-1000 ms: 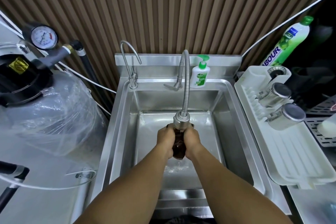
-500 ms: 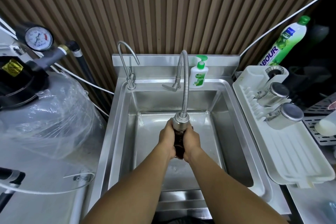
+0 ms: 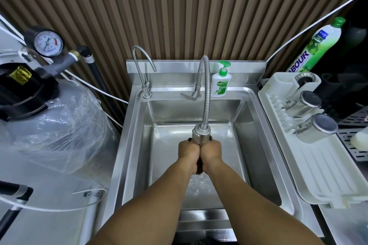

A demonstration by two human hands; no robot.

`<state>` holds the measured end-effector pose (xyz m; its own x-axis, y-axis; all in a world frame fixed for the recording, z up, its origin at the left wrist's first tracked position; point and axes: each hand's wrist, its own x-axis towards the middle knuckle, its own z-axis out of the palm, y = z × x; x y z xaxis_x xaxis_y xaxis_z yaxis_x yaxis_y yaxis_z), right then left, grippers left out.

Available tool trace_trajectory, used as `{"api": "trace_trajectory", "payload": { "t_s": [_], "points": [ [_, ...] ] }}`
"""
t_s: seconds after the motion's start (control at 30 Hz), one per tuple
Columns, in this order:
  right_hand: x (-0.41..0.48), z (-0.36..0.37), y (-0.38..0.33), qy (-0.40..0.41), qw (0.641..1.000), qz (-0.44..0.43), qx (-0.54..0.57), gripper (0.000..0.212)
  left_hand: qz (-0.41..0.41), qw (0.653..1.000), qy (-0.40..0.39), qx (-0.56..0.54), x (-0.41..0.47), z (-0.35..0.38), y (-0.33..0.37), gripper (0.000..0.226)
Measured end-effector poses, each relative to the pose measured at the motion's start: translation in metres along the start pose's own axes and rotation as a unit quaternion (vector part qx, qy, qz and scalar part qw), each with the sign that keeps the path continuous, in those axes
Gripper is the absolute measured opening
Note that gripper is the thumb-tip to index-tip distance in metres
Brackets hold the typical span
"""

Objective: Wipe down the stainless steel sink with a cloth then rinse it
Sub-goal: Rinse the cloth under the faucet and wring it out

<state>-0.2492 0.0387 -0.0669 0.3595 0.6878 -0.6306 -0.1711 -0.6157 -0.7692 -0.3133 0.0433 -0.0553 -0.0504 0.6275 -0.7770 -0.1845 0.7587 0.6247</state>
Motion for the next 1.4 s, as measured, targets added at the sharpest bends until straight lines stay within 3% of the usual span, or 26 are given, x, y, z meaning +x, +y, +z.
{"api": "trace_trajectory", "payload": {
  "t_s": [0.23, 0.43, 0.67, 1.03, 1.27, 1.33, 1.4],
  "points": [
    [0.005, -0.005, 0.005, -0.026, 0.999, 0.024, 0.032, 0.027, -0.005, 0.999, 0.019, -0.038, 0.003, -0.008, 0.001, 0.021],
    [-0.004, -0.003, 0.013, -0.081, 0.994, 0.049, 0.058, 0.018, 0.041, 0.999, 0.02, 0.006, 0.006, -0.014, -0.006, 0.018],
    [-0.002, 0.005, 0.01, -0.042, 0.997, 0.03, 0.051, 0.027, -0.015, 0.999, -0.027, -0.029, -0.002, -0.002, -0.006, 0.024],
    [0.003, 0.006, 0.003, 0.001, 0.999, 0.017, 0.028, 0.02, 0.038, 0.999, -0.009, 0.015, 0.004, 0.0, 0.001, 0.009],
    [0.002, 0.003, 0.007, -0.006, 1.0, 0.023, 0.019, 0.016, 0.018, 0.999, -0.002, 0.04, 0.004, -0.002, -0.004, 0.002],
    [-0.004, 0.0, 0.003, -0.03, 0.999, 0.021, 0.018, 0.012, 0.009, 0.999, -0.005, 0.039, 0.004, -0.004, -0.004, 0.01],
    [-0.009, -0.006, -0.001, -0.085, 0.994, 0.05, 0.044, 0.032, -0.023, 0.998, -0.047, -0.02, 0.004, -0.012, -0.002, 0.034]
  ]
}}
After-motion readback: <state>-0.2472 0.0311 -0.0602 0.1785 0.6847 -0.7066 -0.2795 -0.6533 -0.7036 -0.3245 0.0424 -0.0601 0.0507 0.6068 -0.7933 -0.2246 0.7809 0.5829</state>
